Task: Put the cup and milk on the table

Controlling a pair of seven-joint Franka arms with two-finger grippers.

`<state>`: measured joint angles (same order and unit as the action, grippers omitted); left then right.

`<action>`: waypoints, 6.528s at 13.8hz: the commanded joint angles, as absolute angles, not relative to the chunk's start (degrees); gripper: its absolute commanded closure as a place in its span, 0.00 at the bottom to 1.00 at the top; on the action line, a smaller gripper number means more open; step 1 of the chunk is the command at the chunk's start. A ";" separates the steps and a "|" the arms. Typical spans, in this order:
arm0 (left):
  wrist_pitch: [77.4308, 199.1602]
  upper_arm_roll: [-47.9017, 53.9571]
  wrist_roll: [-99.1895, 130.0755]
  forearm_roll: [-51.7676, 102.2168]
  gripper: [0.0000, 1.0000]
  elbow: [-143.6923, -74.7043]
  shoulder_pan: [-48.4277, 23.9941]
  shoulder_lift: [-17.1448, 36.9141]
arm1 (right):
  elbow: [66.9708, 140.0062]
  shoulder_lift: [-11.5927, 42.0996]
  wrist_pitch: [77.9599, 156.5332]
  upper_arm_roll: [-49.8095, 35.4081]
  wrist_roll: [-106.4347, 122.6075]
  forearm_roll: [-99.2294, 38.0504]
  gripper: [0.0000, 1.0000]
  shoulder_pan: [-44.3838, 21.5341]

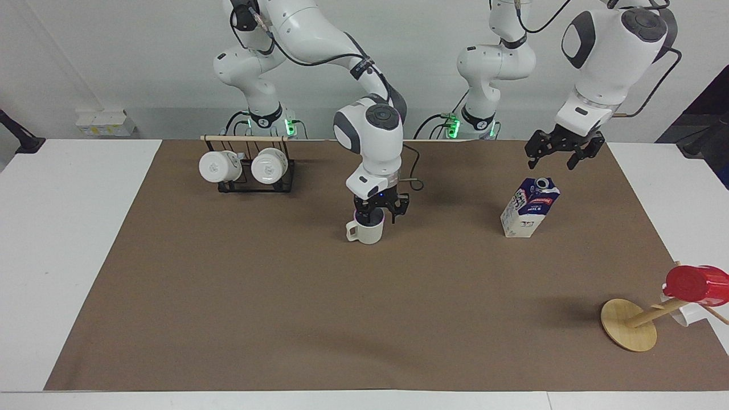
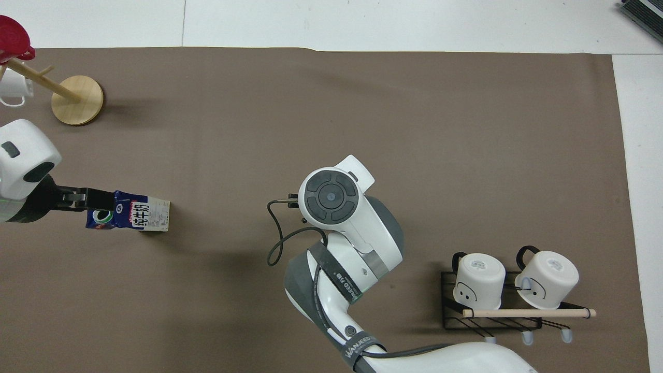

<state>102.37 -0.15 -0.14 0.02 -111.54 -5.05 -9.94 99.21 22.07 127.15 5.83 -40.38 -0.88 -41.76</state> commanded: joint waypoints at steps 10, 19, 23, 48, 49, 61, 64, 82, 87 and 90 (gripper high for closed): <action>108.89 -0.70 -2.81 -0.35 0.00 -119.26 -5.98 -11.95 | 100.02 4.32 103.73 5.80 -20.58 -1.23 0.00 -24.89; 119.08 -0.97 -2.90 -0.35 0.00 -128.14 -5.01 -12.39 | 99.58 -0.43 99.58 6.06 -6.68 -0.44 0.00 -8.53; 120.67 -1.05 -5.96 -0.35 0.29 -128.41 -4.92 -12.30 | 95.47 -1.76 96.09 7.29 -6.50 0.52 0.00 -7.82; 122.43 -0.53 37.69 3.52 0.57 -113.21 -31.11 0.87 | 92.11 -10.02 81.39 8.53 -1.05 1.67 0.00 -6.86; 122.26 -0.53 38.58 3.43 0.57 -112.42 -31.81 1.57 | 92.11 -10.02 81.56 8.53 -1.05 1.67 0.00 -6.86; 122.26 -0.53 39.64 2.81 0.12 -112.32 -34.01 2.81 | 92.11 -9.93 82.27 8.53 -0.79 1.67 0.00 -6.86; 121.82 -0.53 39.81 2.90 0.00 -111.89 -33.93 2.73 | 92.11 -9.93 82.27 8.53 -0.79 1.67 0.00 -6.86; 83.68 -2.02 -2.88 -0.34 0.00 -92.91 -8.62 -8.96 | 92.11 -9.93 82.27 8.53 -0.97 1.67 0.00 -6.86; 79.63 -2.28 -4.66 -0.70 0.00 -91.23 -7.73 -9.23 | 92.11 -9.93 82.35 8.53 -0.97 1.67 0.00 -6.86; 79.19 -2.37 -4.83 -0.70 0.00 -91.23 -6.51 -9.49 | 92.11 -9.93 82.27 8.53 -0.97 1.67 0.00 -6.86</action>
<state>81.02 -2.76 -3.57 0.16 -92.73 -8.03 -9.95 90.36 -8.52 81.23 8.57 -1.69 1.90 -7.26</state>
